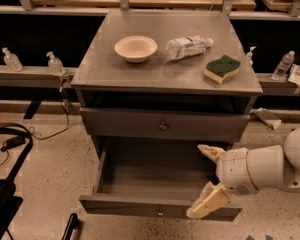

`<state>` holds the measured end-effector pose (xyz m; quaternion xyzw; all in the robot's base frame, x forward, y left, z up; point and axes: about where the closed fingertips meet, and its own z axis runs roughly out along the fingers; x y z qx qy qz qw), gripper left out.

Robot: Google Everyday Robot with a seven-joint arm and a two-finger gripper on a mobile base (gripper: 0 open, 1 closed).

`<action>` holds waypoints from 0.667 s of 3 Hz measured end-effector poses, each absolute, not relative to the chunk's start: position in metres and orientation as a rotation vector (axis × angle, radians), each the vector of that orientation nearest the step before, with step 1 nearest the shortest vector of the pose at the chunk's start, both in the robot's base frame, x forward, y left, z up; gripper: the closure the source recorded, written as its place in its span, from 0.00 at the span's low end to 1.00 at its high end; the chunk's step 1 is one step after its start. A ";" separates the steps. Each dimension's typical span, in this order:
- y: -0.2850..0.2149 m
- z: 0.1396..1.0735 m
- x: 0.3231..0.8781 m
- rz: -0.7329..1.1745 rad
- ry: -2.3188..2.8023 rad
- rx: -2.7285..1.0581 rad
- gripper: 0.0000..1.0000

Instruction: Close middle drawer

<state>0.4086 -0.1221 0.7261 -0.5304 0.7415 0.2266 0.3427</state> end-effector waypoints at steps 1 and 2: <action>-0.122 0.726 0.409 0.589 1.927 -1.379 0.00; -0.128 0.693 0.416 0.552 1.918 -1.373 0.00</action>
Offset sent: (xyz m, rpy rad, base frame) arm 0.0252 -0.0232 -0.1047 -0.0307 -0.0888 -0.0461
